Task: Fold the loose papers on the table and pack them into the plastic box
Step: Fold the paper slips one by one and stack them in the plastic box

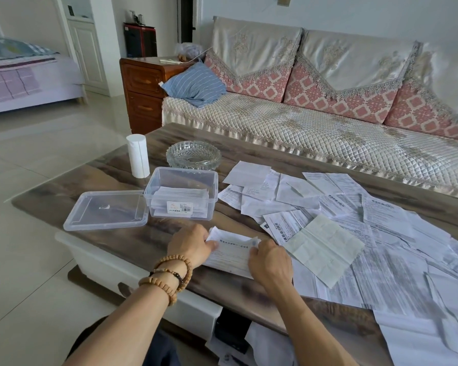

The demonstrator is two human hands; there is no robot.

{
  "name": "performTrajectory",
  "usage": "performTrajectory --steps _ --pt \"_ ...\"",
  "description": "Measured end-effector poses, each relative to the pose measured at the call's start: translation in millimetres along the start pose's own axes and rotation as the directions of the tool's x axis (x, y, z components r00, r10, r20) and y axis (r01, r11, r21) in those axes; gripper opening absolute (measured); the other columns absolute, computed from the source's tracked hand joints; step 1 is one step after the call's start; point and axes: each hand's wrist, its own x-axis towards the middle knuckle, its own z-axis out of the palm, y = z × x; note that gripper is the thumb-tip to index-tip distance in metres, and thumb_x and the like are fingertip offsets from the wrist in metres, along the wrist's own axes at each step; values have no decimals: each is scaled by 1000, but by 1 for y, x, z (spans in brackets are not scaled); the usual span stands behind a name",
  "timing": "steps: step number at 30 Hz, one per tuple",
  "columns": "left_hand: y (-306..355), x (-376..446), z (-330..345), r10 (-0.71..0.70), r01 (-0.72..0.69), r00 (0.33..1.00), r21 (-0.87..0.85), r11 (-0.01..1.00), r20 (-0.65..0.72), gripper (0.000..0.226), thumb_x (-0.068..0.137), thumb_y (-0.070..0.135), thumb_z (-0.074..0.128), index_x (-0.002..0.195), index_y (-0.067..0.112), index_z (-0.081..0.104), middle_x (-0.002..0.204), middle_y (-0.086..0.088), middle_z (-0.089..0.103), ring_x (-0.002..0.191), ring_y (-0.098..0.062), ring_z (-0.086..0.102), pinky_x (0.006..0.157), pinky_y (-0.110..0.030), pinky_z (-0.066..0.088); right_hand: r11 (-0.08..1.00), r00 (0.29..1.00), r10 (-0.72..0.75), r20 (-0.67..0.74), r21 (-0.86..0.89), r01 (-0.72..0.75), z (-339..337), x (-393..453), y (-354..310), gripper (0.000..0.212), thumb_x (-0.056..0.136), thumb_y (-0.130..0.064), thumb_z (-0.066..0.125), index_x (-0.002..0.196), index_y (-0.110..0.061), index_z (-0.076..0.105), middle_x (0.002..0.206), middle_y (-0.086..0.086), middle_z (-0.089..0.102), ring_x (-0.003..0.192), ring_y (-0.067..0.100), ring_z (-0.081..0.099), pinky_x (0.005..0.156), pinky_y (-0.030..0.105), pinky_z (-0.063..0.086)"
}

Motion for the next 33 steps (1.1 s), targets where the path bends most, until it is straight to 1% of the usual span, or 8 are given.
performTrajectory --steps 3,5,11,14,22,28,30,33 --pt "-3 8 5 -56 55 998 -58 997 -21 53 83 44 73 47 16 46 47 5 46 47 -11 46 53 -23 37 998 999 38 12 45 -38 3 10 5 29 96 -27 46 104 -3 60 111 19 64 107 38 59 83 34 46" --pt "-2 10 5 -77 76 997 -61 995 -15 50 82 43 73 48 16 50 48 5 49 47 -11 49 53 -23 39 996 998 54 32 71 -56 4 18 7 29 94 -27 46 99 -3 61 108 19 64 103 38 60 83 36 48" --pt "4 19 6 -102 102 995 6 995 12 40 87 47 66 67 15 53 74 -2 63 74 -22 64 69 -34 53 995 990 59 125 69 -68 7 36 11 31 94 -29 46 104 -4 60 109 16 64 102 36 60 76 31 44" --pt "9 20 6 -72 71 997 83 994 13 33 92 45 59 81 16 53 90 -3 63 91 -25 63 77 -38 52 995 988 67 140 70 -78 6 38 11 31 95 -28 45 109 -4 59 112 16 63 104 35 60 80 33 46" --pt "11 22 12 -23 28 999 161 987 -34 31 96 46 53 88 15 56 95 -5 65 94 -26 62 76 -39 51 985 973 113 203 108 -137 5 44 12 31 94 -30 46 108 -6 58 107 15 63 98 35 62 79 34 51" --pt "12 21 13 -26 37 998 182 983 -58 34 94 50 53 83 18 54 85 1 61 77 -19 54 66 -34 44 982 963 126 239 107 -155 1 43 8 29 93 -28 45 111 -7 55 108 15 62 97 36 64 80 40 56" --pt "12 19 12 -15 33 995 195 980 -95 34 94 52 53 85 19 55 89 0 66 78 -20 58 65 -33 44 982 959 131 250 99 -160 -1 43 6 28 93 -27 46 112 -8 55 107 14 62 97 36 64 81 41 57" --pt "12 7 12 27 29 974 241 970 -227 35 94 52 51 103 18 47 86 0 64 81 -23 66 60 -31 41 981 956 145 255 91 -173 -3 42 4 27 93 -25 46 112 -8 54 101 12 60 95 35 65 80 42 58"
